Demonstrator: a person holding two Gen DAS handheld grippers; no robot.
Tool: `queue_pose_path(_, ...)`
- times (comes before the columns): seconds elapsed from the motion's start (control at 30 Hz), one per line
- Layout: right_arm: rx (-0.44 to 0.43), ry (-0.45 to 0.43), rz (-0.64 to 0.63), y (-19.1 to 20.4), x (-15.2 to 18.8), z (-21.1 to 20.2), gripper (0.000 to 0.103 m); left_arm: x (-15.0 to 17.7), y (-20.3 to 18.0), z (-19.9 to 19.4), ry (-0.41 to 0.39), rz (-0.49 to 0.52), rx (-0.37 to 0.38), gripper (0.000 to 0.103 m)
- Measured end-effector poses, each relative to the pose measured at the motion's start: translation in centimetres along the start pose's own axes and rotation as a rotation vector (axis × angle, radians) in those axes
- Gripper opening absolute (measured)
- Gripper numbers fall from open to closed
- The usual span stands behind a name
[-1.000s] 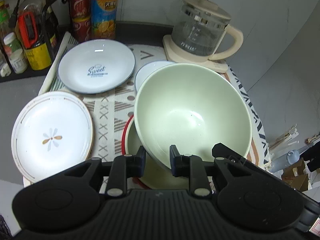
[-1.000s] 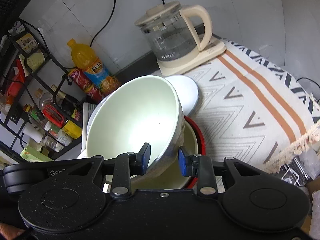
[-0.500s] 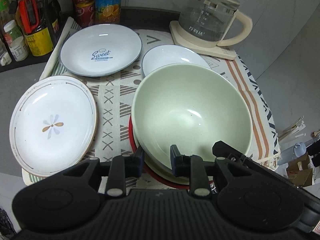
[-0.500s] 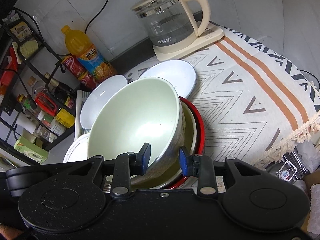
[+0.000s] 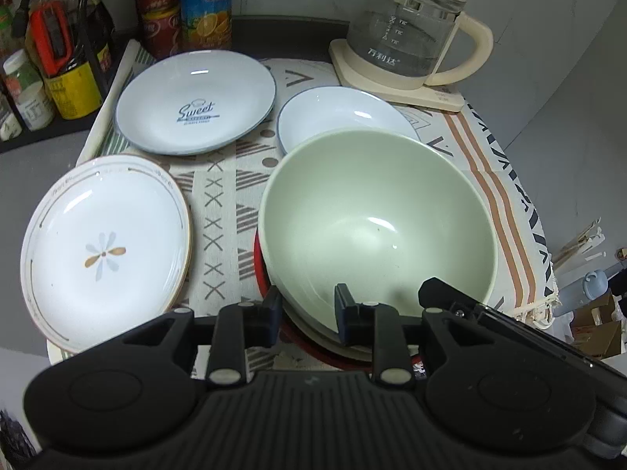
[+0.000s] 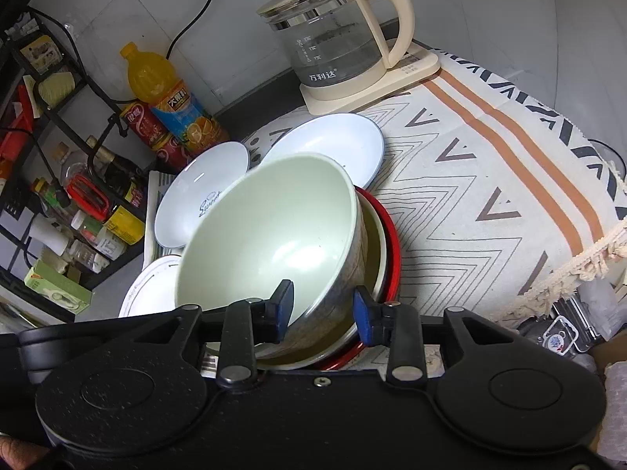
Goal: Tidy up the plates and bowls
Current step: 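Lower the smaller green bowl into the stack and open the right gripper, then withdraw the right gripper from the bowl stack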
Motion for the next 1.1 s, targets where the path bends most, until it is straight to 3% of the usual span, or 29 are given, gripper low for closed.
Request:
queue_pose_path(0.4, 0.009, -0.024, -0.022, -0.6, 0.2, -1.2, 0.038, 0.1, 0.1, -0.2, -0.022, 0.002, -0.017, 0.028)
queue_pose_path(0.7, 0.007, -0.011, -0.014, -0.6, 1.4, -1.4, 0.044, 0.8, 1.7, -1.1, -0.043, -0.042, -0.064, 0.052)
queue_pose_path(0.97, -0.043, -0.053, -0.063, 2.3, 1.1, -3.0, 0.062, 1.3, 3.3, -3.4, -0.087, -0.079, -0.092, 0.065)
queue_pose_path(1.0, -0.046, -0.055, -0.074, 2.7, 1.1, -3.1, 0.068, 1.4, 3.6, -3.8, -0.093, -0.085, -0.094, 0.067)
queue_pose_path(1.1, -0.051, -0.06, -0.118, 4.1, 1.2, -3.3, 0.071, 1.7, 4.9, -4.8, -0.11, -0.115, -0.118, 0.078)
Point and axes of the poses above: each gripper's, at about its wrist camera, not at the fingertips, and z roughly the way its jaws point, y to its left, x to its underside, the point moved 6 cm from there along z, roughly the way its jaws point, and after that the axes turned 9 degrees about y, right-handed, at the moved point
